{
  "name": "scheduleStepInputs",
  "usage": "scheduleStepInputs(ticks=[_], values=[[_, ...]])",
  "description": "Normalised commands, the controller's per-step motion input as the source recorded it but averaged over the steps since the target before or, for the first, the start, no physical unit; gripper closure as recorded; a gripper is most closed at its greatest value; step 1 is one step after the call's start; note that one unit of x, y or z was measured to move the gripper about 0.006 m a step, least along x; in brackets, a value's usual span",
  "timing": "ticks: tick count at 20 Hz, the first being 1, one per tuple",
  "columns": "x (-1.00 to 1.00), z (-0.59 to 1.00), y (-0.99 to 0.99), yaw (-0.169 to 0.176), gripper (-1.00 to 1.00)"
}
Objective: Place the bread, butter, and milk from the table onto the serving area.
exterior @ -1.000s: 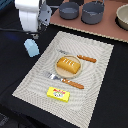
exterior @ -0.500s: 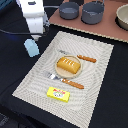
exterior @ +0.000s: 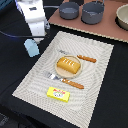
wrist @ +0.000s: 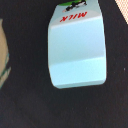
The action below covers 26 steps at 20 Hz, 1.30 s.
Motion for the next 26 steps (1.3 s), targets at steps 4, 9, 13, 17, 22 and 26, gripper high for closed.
scheduleStepInputs(ticks=[4,9,13,17,22,26], values=[[-0.34,-0.30,-0.18,0.058,-1.00],[-0.34,-0.36,-0.19,0.058,-1.00],[-0.33,-0.36,-0.12,0.060,-1.00],[-0.24,-0.36,-0.01,0.071,-1.00],[-0.30,-0.34,0.00,0.069,1.00],[-0.33,-0.24,-0.03,0.070,1.00]])
